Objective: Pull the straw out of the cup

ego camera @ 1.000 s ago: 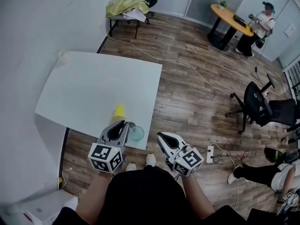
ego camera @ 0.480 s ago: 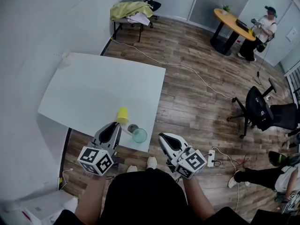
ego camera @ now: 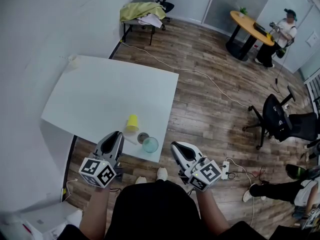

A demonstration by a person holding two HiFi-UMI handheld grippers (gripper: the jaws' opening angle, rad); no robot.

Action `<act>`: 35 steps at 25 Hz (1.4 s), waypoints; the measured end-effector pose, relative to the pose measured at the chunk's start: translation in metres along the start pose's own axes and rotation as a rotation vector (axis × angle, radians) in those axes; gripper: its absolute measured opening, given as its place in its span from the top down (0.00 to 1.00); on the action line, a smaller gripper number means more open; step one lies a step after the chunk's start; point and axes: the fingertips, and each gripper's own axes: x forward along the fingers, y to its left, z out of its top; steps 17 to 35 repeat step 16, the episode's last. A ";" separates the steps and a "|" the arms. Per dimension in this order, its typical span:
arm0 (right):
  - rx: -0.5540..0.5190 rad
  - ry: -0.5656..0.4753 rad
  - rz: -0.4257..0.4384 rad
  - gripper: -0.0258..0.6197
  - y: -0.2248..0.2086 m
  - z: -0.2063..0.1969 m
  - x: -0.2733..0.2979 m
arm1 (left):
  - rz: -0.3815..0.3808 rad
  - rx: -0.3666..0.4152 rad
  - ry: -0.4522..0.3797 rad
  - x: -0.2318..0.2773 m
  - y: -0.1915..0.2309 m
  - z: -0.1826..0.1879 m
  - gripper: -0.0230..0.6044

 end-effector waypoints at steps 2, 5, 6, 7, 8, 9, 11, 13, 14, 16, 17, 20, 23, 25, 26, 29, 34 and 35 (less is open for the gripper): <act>0.006 -0.004 -0.002 0.93 -0.001 0.000 -0.001 | 0.002 0.000 -0.001 -0.001 0.002 0.000 0.87; 0.009 -0.004 -0.006 0.93 -0.002 0.001 0.000 | 0.000 -0.019 -0.003 -0.001 0.006 -0.001 0.87; 0.010 -0.003 -0.007 0.93 -0.002 0.000 0.000 | -0.002 -0.037 -0.008 -0.001 0.008 -0.002 0.87; 0.011 -0.003 -0.009 0.93 -0.001 -0.001 0.000 | -0.004 -0.058 -0.013 -0.001 0.009 -0.003 0.87; 0.013 -0.003 -0.010 0.93 -0.001 -0.002 0.000 | -0.004 -0.077 -0.016 -0.001 0.010 -0.004 0.87; 0.016 -0.006 -0.010 0.93 -0.001 -0.002 -0.001 | -0.004 -0.089 -0.017 -0.001 0.011 -0.005 0.87; 0.020 -0.013 -0.008 0.93 0.000 0.000 -0.002 | -0.005 -0.096 -0.015 0.000 0.011 -0.007 0.87; 0.013 -0.002 -0.013 0.93 -0.001 -0.002 -0.002 | -0.006 -0.095 -0.013 0.000 0.011 -0.008 0.87; 0.010 0.004 -0.016 0.93 -0.001 -0.004 -0.002 | -0.007 -0.094 -0.013 0.000 0.012 -0.008 0.87; 0.006 0.012 -0.022 0.93 -0.001 -0.005 -0.002 | -0.009 -0.094 -0.011 0.000 0.012 -0.009 0.87; 0.006 0.012 -0.022 0.93 -0.001 -0.005 -0.002 | -0.009 -0.094 -0.011 0.000 0.012 -0.009 0.87; 0.006 0.012 -0.022 0.93 -0.001 -0.005 -0.002 | -0.009 -0.094 -0.011 0.000 0.012 -0.009 0.87; 0.006 0.012 -0.022 0.93 -0.001 -0.005 -0.002 | -0.009 -0.094 -0.011 0.000 0.012 -0.009 0.87; 0.006 0.012 -0.022 0.93 -0.001 -0.005 -0.002 | -0.009 -0.094 -0.011 0.000 0.012 -0.009 0.87; 0.006 0.012 -0.022 0.93 -0.001 -0.005 -0.002 | -0.009 -0.094 -0.011 0.000 0.012 -0.009 0.87; 0.006 0.012 -0.022 0.93 -0.001 -0.005 -0.002 | -0.009 -0.094 -0.011 0.000 0.012 -0.009 0.87; 0.006 0.012 -0.022 0.93 -0.001 -0.005 -0.002 | -0.009 -0.094 -0.011 0.000 0.012 -0.009 0.87; 0.006 0.012 -0.022 0.93 -0.001 -0.005 -0.002 | -0.009 -0.094 -0.011 0.000 0.012 -0.009 0.87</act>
